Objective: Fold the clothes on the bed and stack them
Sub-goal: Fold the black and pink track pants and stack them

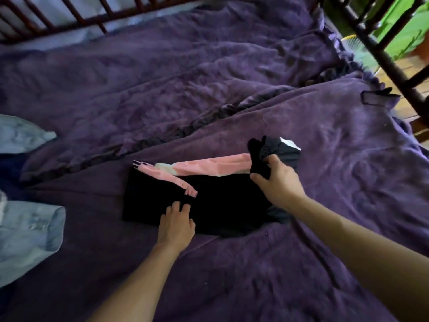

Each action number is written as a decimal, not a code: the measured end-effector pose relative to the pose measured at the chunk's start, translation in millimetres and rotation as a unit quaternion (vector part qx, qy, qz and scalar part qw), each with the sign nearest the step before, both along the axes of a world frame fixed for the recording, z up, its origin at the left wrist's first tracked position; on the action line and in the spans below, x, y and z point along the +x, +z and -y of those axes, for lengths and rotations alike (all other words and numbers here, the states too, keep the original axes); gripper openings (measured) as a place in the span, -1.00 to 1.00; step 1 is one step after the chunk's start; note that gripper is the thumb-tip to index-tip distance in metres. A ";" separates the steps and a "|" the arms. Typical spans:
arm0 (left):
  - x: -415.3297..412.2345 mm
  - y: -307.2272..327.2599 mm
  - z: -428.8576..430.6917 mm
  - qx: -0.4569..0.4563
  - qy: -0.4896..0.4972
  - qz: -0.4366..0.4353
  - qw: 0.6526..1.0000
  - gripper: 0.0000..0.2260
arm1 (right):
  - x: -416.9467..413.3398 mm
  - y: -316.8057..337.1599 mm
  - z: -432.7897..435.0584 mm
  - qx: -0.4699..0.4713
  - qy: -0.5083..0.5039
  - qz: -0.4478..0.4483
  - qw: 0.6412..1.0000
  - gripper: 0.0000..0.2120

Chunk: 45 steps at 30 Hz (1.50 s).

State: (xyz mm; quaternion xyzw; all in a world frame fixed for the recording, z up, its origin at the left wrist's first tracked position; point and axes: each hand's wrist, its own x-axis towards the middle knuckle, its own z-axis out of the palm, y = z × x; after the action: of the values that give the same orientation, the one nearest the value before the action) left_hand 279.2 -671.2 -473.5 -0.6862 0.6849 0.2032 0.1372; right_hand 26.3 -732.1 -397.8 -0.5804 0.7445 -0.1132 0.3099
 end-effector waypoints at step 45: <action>263.8 -34.4 -14.1 -0.141 0.256 -0.210 0.933 -0.80 | 338.8 -101.6 18.8 0.218 0.131 0.096 0.962 -0.48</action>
State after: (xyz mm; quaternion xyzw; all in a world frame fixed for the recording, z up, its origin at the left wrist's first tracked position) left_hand 542.9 -657.1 -507.9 -0.7922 0.5209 0.2720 -0.1647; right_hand 365.1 -751.0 -499.5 -0.5775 0.6356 0.0382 0.5110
